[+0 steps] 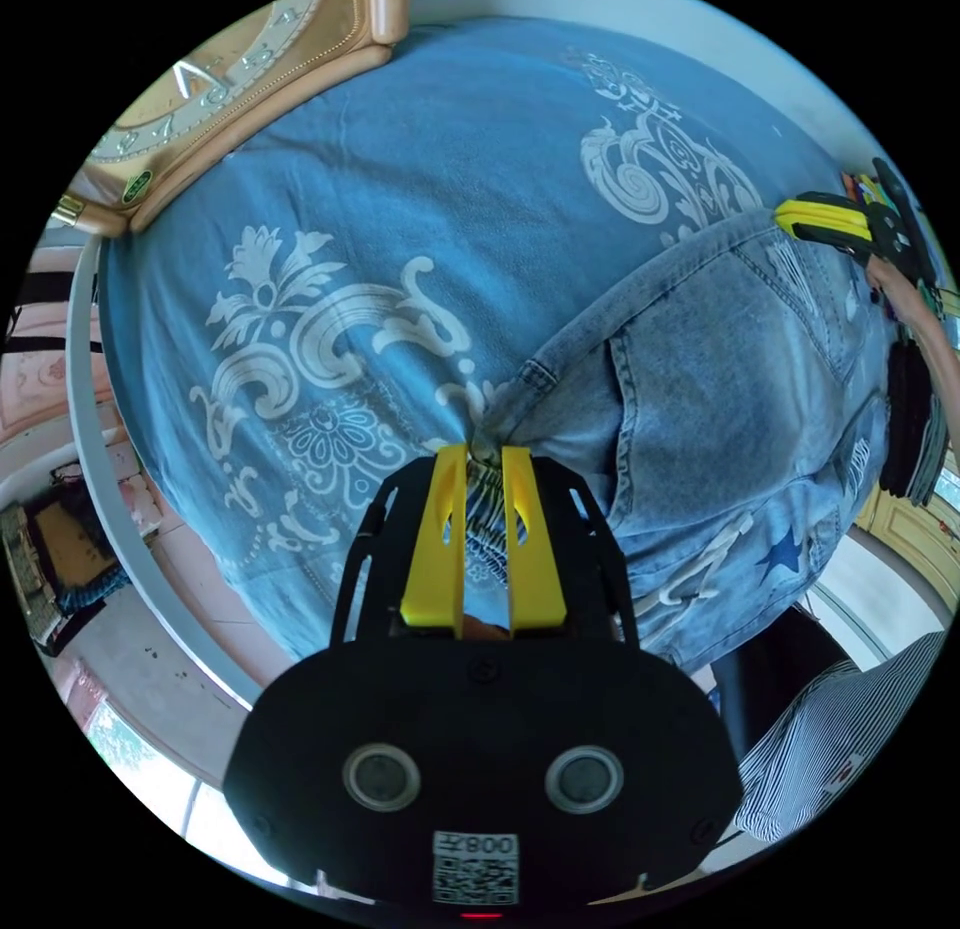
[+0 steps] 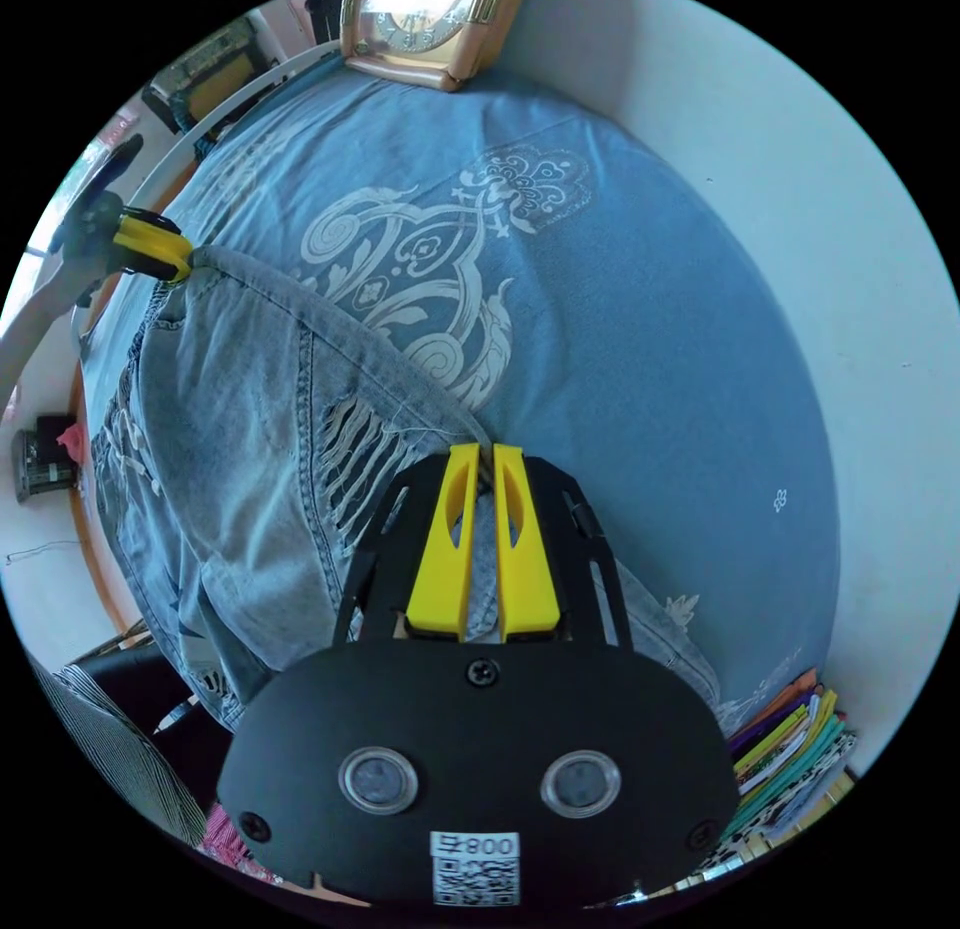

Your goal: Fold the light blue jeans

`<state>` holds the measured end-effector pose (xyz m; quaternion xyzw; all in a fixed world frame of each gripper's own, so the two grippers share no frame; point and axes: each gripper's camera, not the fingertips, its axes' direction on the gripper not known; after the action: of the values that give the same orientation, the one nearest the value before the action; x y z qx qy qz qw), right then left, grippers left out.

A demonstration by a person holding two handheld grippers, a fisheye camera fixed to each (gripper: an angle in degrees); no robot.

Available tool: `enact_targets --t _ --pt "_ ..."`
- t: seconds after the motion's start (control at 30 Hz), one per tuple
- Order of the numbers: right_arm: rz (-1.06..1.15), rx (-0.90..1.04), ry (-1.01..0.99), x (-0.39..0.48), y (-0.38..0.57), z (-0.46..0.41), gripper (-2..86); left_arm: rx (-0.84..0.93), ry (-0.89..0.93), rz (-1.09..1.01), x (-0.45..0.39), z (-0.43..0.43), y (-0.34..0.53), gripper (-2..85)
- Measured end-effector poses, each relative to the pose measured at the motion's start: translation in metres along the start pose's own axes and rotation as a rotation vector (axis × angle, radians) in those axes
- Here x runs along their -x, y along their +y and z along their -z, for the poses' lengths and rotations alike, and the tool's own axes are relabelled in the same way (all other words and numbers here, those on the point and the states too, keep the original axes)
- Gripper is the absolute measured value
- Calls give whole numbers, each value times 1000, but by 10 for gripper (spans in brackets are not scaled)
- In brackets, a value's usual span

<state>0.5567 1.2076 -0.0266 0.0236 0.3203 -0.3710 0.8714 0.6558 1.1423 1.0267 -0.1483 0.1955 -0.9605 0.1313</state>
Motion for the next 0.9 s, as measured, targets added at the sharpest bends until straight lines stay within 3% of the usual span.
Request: enact_targets --t 0.5,0.77,0.9 --pt "11 -5 37 35 46 -9 23 -11 7 6 -44 88 33 58" --pt "100 26 279 92 79 -17 5 -158 -151 83 -102 159 89 25" --pt "50 -43 239 97 108 -2 2 -267 -191 101 -128 204 128 19"
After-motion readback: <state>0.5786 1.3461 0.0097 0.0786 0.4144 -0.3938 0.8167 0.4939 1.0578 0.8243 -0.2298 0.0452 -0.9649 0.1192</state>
